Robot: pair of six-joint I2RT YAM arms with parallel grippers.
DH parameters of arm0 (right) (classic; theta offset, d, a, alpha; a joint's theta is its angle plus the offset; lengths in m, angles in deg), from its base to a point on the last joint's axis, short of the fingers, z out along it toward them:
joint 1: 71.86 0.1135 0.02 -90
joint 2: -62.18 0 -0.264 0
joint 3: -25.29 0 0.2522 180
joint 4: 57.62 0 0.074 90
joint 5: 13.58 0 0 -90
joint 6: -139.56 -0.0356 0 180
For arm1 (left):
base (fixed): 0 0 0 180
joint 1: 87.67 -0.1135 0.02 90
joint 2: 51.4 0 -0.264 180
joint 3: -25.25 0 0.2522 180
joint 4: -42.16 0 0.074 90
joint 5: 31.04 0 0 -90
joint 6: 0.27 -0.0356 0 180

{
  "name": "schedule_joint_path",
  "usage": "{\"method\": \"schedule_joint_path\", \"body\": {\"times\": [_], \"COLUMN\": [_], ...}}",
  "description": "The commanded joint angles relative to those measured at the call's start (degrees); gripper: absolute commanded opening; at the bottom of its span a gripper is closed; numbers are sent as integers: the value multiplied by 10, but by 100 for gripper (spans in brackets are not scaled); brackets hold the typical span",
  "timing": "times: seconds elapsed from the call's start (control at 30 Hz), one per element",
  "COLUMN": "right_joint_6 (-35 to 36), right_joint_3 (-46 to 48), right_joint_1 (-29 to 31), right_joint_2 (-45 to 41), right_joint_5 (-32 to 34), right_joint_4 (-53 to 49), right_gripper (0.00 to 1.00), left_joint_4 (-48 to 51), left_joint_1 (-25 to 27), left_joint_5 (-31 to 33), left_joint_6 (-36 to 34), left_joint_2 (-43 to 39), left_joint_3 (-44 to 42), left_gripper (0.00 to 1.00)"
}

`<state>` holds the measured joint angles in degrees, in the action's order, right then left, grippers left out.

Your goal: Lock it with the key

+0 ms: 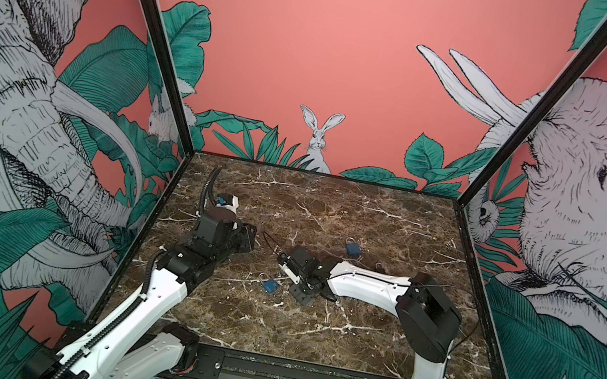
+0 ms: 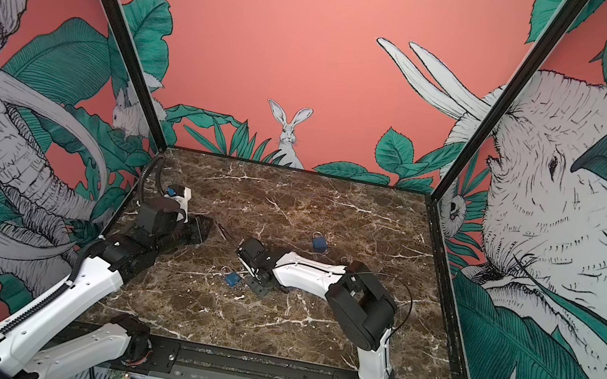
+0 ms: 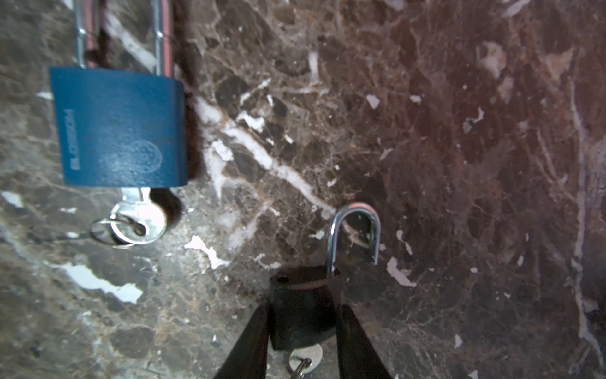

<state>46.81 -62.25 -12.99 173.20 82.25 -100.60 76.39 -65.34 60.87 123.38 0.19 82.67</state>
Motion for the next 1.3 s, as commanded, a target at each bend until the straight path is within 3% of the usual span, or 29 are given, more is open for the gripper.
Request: {"method": "schedule_joint_path", "body": {"times": [0.0, 0.33, 0.67, 1.07, 1.27], "right_joint_6": [5, 12, 14, 34, 53], "right_joint_3": [-9, -33, -31, -22, -36], "right_joint_1": [3, 4, 5, 3, -1], "right_joint_2": [16, 40, 33, -93, -163], "right_joint_5": [4, 5, 8, 20, 35], "right_joint_4": [-17, -28, -32, -32, -50], "right_gripper": [37, 39, 14, 11, 12], "left_joint_4": [1, -2, -1, 26, 0], "left_joint_1": [-5, -8, -11, -11, -11], "left_joint_5": [-5, -6, -8, -43, -101], "left_joint_6": [7, 12, 9, -26, -19], "left_joint_2": [-2, -3, -1, 26, 45], "left_joint_3": [-6, -10, -9, 27, 21], "left_gripper": [42, 42, 42, 40, 37]}}
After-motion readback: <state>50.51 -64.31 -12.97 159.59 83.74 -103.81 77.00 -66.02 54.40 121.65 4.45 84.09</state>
